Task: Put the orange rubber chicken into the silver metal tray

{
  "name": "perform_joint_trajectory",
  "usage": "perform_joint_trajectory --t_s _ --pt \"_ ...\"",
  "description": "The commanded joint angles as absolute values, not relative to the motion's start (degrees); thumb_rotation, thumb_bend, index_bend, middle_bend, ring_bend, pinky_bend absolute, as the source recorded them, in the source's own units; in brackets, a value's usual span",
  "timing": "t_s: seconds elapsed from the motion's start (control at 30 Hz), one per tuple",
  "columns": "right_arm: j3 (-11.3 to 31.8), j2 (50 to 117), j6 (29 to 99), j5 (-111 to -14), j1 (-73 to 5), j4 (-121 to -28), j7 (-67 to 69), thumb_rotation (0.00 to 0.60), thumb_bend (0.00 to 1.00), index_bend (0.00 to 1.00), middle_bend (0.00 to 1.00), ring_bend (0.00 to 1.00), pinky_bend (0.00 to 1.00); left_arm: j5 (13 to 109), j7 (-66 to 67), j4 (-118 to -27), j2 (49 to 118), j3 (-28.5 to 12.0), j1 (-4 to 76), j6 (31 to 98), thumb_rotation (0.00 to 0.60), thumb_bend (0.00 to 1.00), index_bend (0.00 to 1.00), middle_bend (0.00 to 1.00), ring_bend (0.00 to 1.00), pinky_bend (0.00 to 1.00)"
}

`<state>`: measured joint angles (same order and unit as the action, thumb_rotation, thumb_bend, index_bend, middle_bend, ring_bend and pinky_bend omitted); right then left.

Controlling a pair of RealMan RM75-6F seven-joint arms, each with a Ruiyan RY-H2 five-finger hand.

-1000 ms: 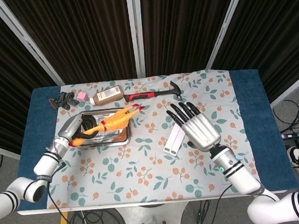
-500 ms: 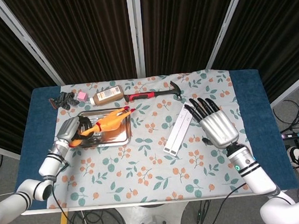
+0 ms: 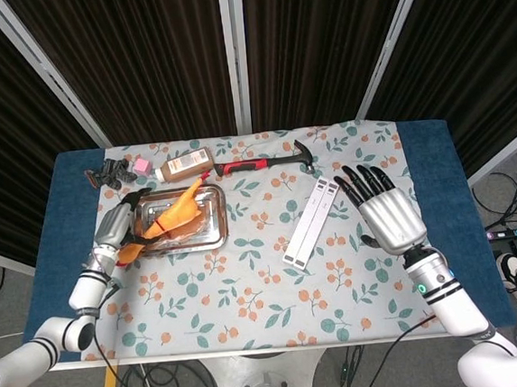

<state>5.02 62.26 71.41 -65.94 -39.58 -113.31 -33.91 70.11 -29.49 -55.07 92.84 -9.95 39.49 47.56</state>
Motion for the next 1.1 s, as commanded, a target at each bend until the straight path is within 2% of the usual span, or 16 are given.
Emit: perform_joint_trajectory --t_s 0.03,0.2,0.33,0.4,0.5,0.6,0.8,1.1 --pt "5.1 61.8 71.6 -66.3 -38.9 -113.2 -33.4 0.6 0.0 0.0 0.0 0.02 0.1 70.0 -28.5 -55.7 92.7 -10.3 39.2 47.7 0.6 0.06 0.15 0.13 0.1 0.18" --pt "4.8 60.5 72.4 -67.3 -36.7 -112.9 -31.6 0.6 0.0 0.0 0.0 0.02 0.1 70.9 -29.0 -60.6 89.4 -10.9 38.0 49.6 0.6 0.04 0.15 0.12 0.1 0.18" --pt "3.3 58.6 72.6 -69.3 -34.1 -112.1 -28.1 0.6 0.01 0.0 0.0 0.01 0.12 71.4 -29.0 -68.9 82.4 -10.9 35.2 52.0 0.6 0.04 0.15 0.12 0.1 0.18" --pt "2.6 57.8 73.0 -71.9 -32.4 -110.8 -23.4 0.6 0.06 0.0 0.0 0.0 0.13 71.1 -27.2 -72.8 78.9 -10.6 33.5 53.7 0.6 0.04 0.15 0.12 0.1 0.18" --pt "1.3 57.5 76.8 -77.0 -28.2 -106.6 -14.6 0.6 0.11 0.0 0.03 0.0 0.13 70.1 -20.7 -77.5 75.4 -10.3 29.1 61.3 0.6 0.05 0.15 0.13 0.1 0.19" --pt "0.0 58.0 80.4 -79.5 -24.1 -103.3 -8.1 0.6 0.13 0.0 0.06 0.0 0.13 70.6 -12.9 -79.8 73.8 -8.5 25.0 68.3 0.6 0.06 0.15 0.13 0.1 0.18" --pt "-2.9 59.3 85.5 -82.7 -17.2 -98.4 -2.9 0.6 0.12 0.0 0.0 0.0 0.09 73.2 -3.2 -83.3 72.7 -4.6 17.7 79.1 0.6 0.06 0.16 0.13 0.1 0.18" --pt "-4.0 61.1 91.4 -86.2 -10.4 -96.0 0.1 0.6 0.12 0.0 0.0 0.0 0.05 78.3 -1.2 -90.0 70.3 0.1 10.2 86.9 0.6 0.06 0.16 0.13 0.1 0.18"
